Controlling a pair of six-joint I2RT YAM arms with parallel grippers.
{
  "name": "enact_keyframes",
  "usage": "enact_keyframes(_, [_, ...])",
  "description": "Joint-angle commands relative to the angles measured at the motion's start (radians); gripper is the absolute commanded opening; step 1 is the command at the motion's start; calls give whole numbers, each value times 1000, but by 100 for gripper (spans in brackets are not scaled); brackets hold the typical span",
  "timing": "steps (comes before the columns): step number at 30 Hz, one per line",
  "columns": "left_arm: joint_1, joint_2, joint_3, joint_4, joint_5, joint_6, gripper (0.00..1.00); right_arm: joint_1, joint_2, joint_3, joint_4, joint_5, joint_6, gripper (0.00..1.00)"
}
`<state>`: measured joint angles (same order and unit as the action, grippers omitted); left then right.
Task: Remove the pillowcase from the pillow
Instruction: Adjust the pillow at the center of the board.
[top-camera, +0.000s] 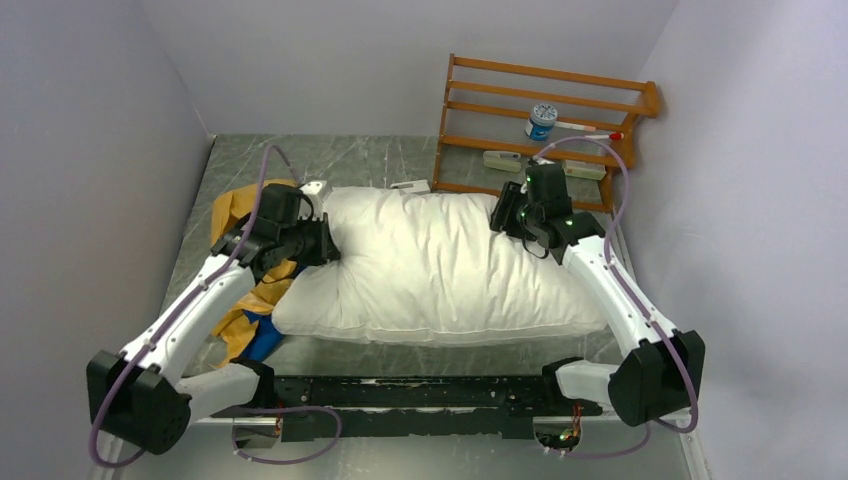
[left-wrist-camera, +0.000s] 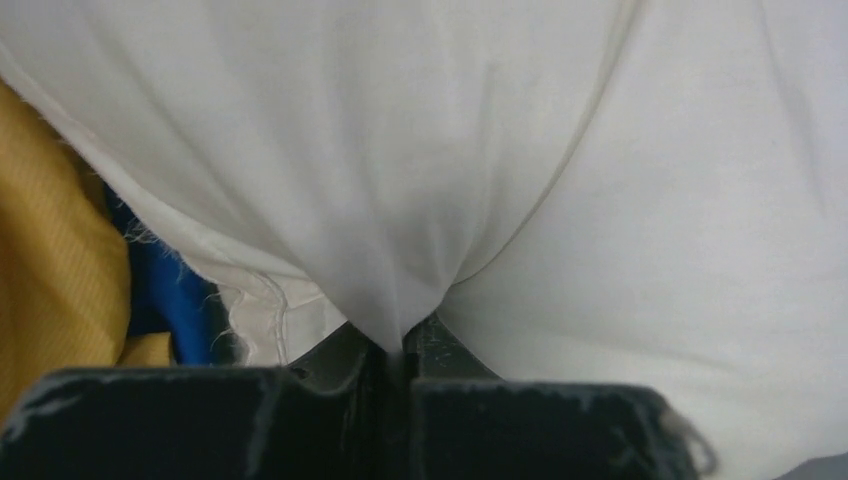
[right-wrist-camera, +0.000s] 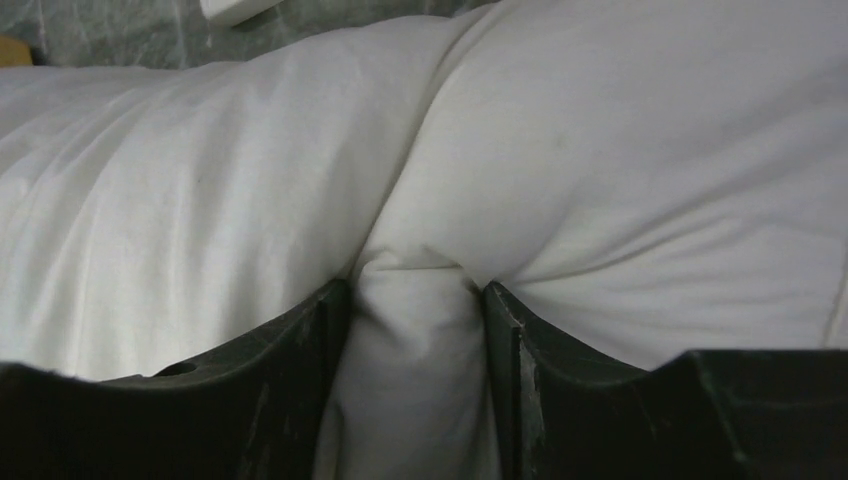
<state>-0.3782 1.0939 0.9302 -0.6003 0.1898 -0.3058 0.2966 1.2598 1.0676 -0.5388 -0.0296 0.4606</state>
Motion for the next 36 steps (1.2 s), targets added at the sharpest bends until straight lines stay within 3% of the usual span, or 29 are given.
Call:
enact_keyframes(1, [-5,79,21,102,160,49,5,44,-82,-24,-71,4,62,55])
enact_keyframes(6, [-8,122,-1,200,289,-23,5,43,-175,-24,-101,122,50,78])
enact_keyframes(12, [-33,40,-7,121,215,-106,14,43,-181,158,-210,114,-34,82])
enact_keyframes(17, [-96,27,-36,68,187,-129,41,44,-198,195,-149,-168,-53,82])
enact_keyframes(20, [-114,-26,4,-10,-9,-132,65,49,-233,135,-62,-298,-23,89])
enact_keyframes(22, [-114,-71,77,-74,-160,-139,80,62,-272,87,-12,-292,-1,92])
enact_keyframes(23, [-114,-83,121,-109,-223,-138,92,64,-295,66,7,-273,1,93])
enact_keyframes(24, [-114,-92,174,-141,-284,-140,95,64,-319,51,20,-250,-6,97])
enact_keyframes(28, [-114,-130,330,-237,-473,-142,96,64,-421,37,42,-100,-64,100])
enact_keyframes(32, [-114,-193,378,-263,-566,-140,96,64,-503,50,6,126,-111,100])
enact_keyframes(36, [-113,-241,397,-286,-612,-132,97,64,-439,128,-96,253,-180,100])
